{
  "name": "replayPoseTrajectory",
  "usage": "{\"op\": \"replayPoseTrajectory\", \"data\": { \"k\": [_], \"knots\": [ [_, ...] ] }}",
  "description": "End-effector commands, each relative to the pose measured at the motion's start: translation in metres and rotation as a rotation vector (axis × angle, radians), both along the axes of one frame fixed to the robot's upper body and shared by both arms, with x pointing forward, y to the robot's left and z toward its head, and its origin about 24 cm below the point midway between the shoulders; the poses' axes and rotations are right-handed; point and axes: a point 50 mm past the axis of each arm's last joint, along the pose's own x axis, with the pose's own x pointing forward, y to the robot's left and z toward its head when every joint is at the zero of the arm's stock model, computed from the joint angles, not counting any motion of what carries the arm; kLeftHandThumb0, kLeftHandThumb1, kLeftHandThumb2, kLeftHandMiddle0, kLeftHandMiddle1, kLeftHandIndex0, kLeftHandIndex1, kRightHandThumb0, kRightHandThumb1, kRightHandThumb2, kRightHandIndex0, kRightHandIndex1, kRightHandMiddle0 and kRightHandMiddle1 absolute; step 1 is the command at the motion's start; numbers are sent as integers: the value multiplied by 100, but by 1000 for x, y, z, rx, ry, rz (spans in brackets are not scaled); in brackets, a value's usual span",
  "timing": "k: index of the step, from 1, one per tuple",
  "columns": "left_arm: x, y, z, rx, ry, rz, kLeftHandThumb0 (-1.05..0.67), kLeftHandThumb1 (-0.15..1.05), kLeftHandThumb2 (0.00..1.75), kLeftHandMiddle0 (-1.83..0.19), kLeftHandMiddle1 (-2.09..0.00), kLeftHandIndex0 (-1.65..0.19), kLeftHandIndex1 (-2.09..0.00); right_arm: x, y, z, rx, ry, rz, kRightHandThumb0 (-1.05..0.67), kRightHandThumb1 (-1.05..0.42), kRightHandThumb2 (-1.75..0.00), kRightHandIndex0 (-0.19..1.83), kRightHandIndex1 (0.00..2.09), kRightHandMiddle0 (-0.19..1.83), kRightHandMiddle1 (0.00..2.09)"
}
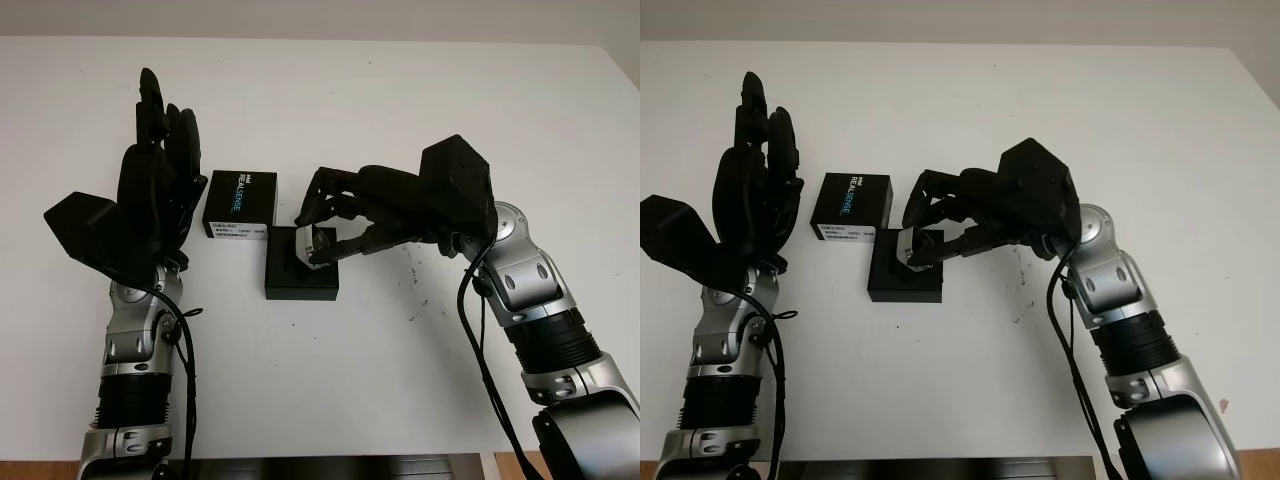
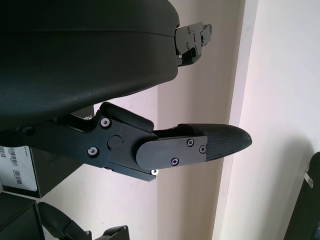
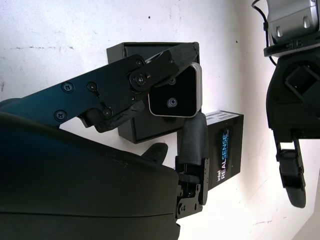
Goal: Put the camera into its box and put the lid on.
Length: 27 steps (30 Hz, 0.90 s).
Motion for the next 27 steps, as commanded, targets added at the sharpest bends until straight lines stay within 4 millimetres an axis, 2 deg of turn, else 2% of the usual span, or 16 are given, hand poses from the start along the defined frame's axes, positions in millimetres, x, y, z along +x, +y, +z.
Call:
{"op": "replayPoseTrajectory", "data": {
  "k": [1,27],
  "knots": [
    [-3,0,-2,5,-6,-1,-71,105,53,19,0,19,0,1,-1,2,-10,-14,3,-38,-92,-5,5,83,33,183],
    [-3,1,-2,9,-4,-2,-71,105,53,19,0,19,0,1,-3,0,-19,-56,-22,-38,-92,-5,7,84,32,182]
  ]
}}
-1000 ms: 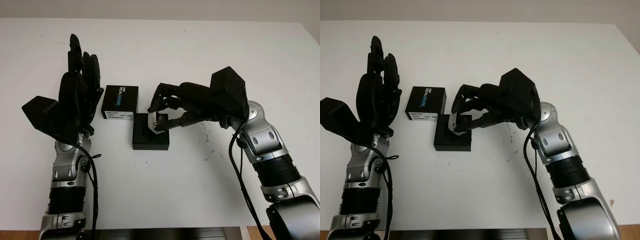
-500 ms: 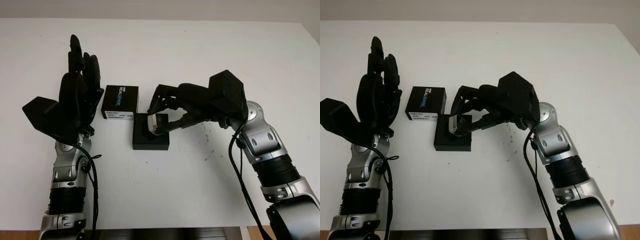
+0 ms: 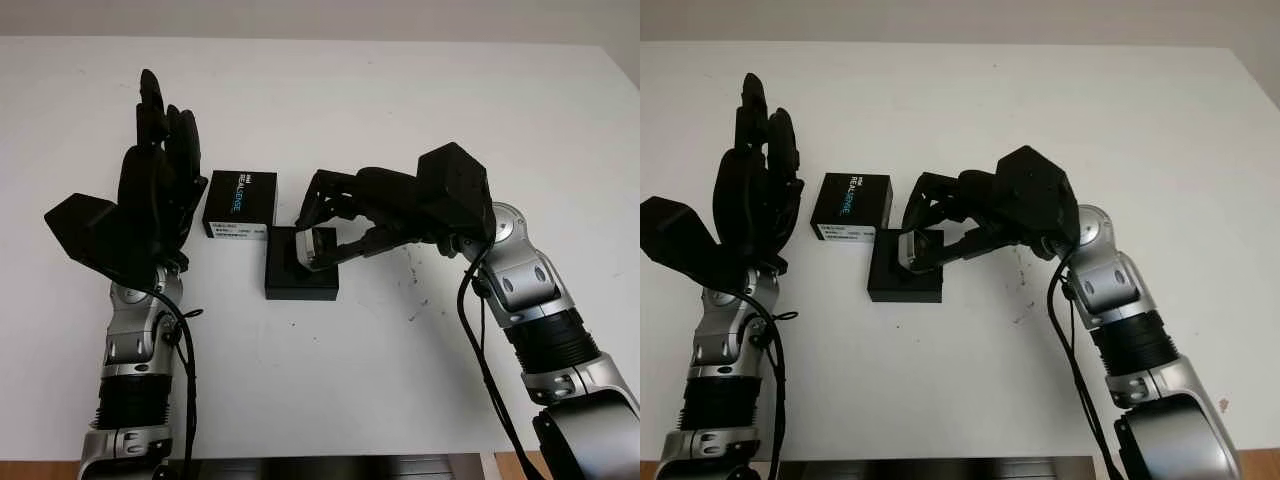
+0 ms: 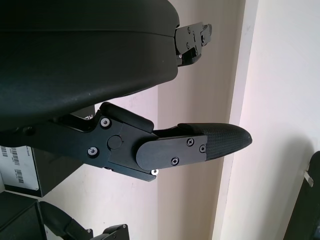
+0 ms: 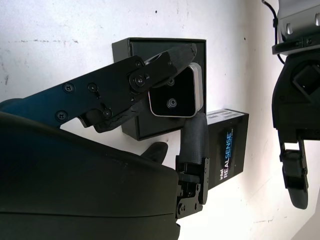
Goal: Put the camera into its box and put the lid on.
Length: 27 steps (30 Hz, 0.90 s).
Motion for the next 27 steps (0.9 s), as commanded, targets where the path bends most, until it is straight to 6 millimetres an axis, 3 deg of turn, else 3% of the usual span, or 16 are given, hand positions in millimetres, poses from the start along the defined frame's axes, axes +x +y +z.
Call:
{"op": "replayPoseTrajectory", "data": {
  "k": [1,10,27],
  "knots": [
    [-3,1,-1,7,-4,5,-72,105,53,19,0,19,0,-1,-1,0,-2,-15,-2,-38,-92,-5,6,84,32,182],
    [-3,0,-2,-4,-6,0,-71,105,53,19,0,19,0,-4,1,-6,-7,-38,-41,-38,-91,-5,5,85,30,185],
    [-5,-2,-1,-4,-12,6,-71,105,53,19,0,19,0,-16,7,-21,-213,-205,0,-40,-91,-5,7,91,38,175]
  ]
}}
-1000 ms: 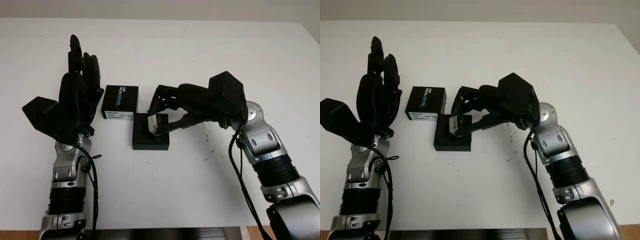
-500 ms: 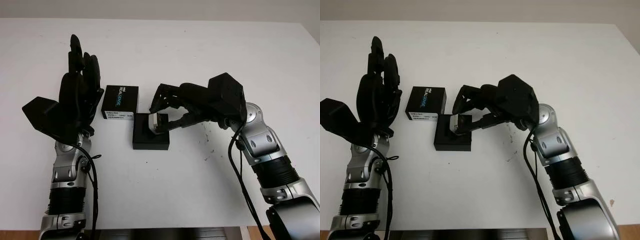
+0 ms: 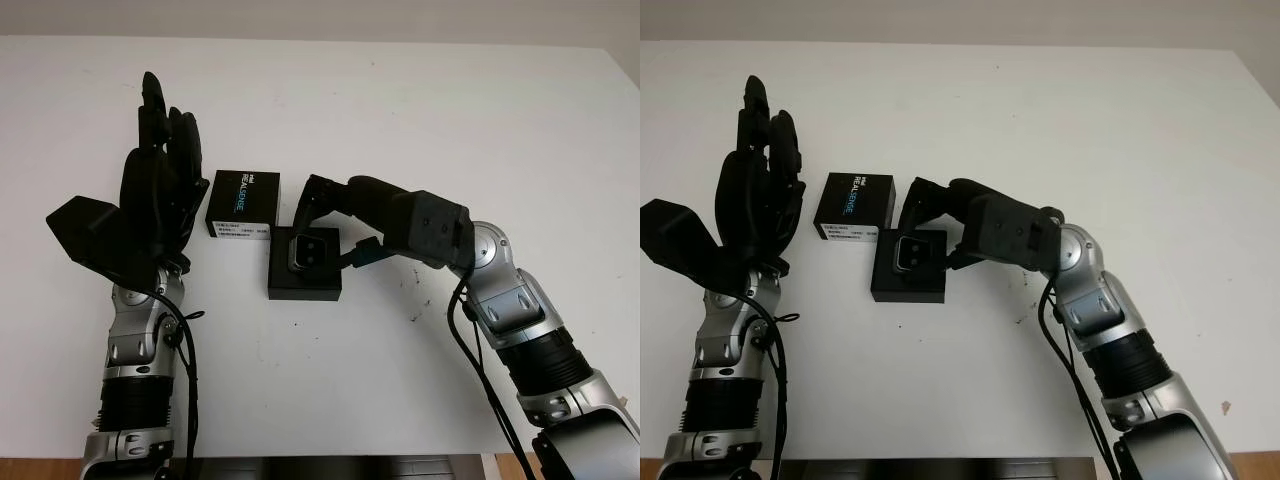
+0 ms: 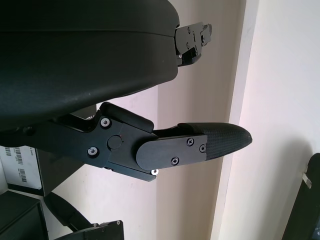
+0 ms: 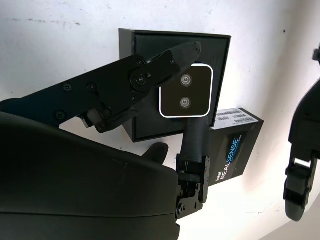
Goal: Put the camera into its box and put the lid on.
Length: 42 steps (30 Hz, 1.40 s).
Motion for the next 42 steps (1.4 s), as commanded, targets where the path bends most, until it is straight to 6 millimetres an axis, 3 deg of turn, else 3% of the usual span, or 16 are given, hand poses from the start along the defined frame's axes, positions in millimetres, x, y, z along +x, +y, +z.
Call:
{"op": "replayPoseTrajectory", "data": {
  "k": [1,5,11,18,33,42],
  "knots": [
    [-4,0,0,5,-10,6,-71,105,53,19,0,19,0,-3,-7,-13,-61,29,-2,-41,-91,-5,6,90,39,174],
    [-4,-1,0,0,-13,3,-71,105,53,19,0,19,0,-6,-7,-13,-78,52,6,-43,-91,-5,5,82,32,161],
    [-5,-1,1,-7,-16,1,-71,105,52,19,0,19,0,-11,-8,-11,-103,51,25,-53,-88,-5,-2,54,3,109],
    [-5,-3,1,-1,-13,6,-71,105,52,19,0,19,0,-15,-12,-7,-108,21,33,-52,-90,-6,-4,23,4,62],
    [-3,-6,2,-11,-14,11,-72,105,49,19,0,19,0,-7,-23,21,58,-112,14,-54,-88,-5,-5,13,0,55],
    [-4,-6,1,-6,-12,15,-71,105,50,19,0,19,0,-8,-31,37,208,-268,-35,-66,-97,-8,12,18,6,59]
  ]
}}
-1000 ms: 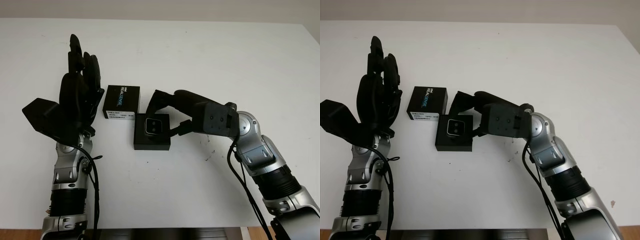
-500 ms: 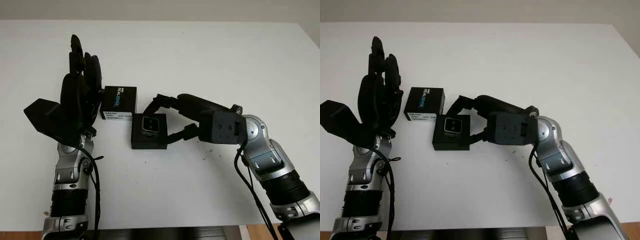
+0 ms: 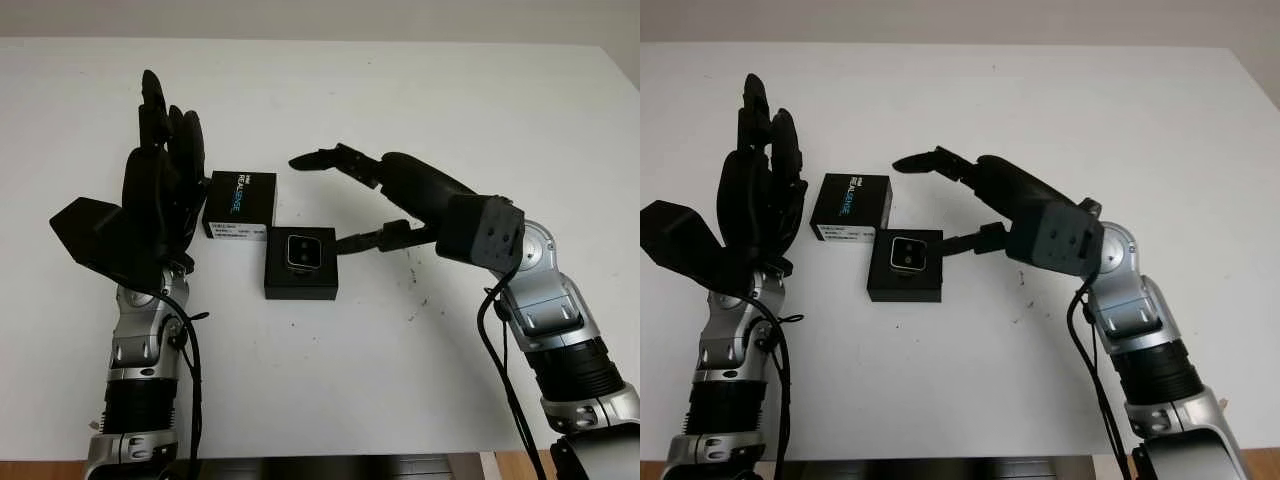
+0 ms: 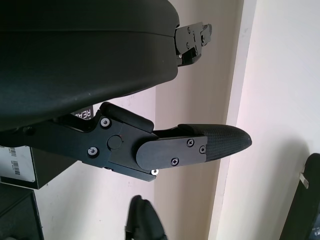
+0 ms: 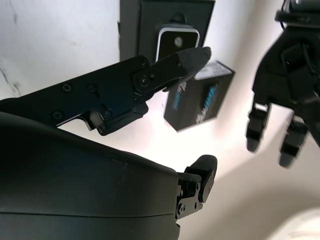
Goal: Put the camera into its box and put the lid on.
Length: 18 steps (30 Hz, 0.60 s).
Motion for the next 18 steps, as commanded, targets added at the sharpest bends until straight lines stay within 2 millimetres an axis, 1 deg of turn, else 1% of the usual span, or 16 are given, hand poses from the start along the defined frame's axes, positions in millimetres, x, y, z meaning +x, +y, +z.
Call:
{"op": "replayPoseTrajectory", "data": {
  "k": [1,3,5,6,8,10,15,18],
  "knots": [
    [-2,-1,1,5,-8,-2,-71,105,50,19,0,19,0,-1,0,4,23,-49,9,-67,-100,-9,13,18,5,58],
    [-2,-1,0,6,-7,-2,-71,105,51,19,0,19,0,-3,0,3,19,-74,32,-68,-103,-9,14,17,4,57],
    [-3,0,0,10,-8,0,-71,105,51,19,0,19,0,-8,1,-2,-39,-128,105,-70,-104,-21,12,14,0,53],
    [-3,0,0,11,-8,0,-71,105,51,19,0,19,0,-10,1,-5,-69,-150,138,-74,-105,-32,9,12,-3,50],
    [-3,0,0,10,-7,-2,-71,105,51,19,0,19,0,-13,3,-9,-162,-203,197,-78,-105,-45,4,8,-8,45],
    [-3,1,0,10,-6,-5,-71,105,51,19,0,19,0,-16,4,-14,-246,-243,246,-82,-105,-52,0,6,-11,42],
    [-4,1,1,10,-8,-2,-71,105,52,19,0,19,0,-20,3,-31,-353,-330,293,-84,-105,-54,-4,4,-10,40],
    [-4,1,1,4,-11,-3,-71,105,53,19,0,19,0,-20,2,-39,-400,-356,309,-85,-105,-57,-7,3,-9,33]
  ]
}}
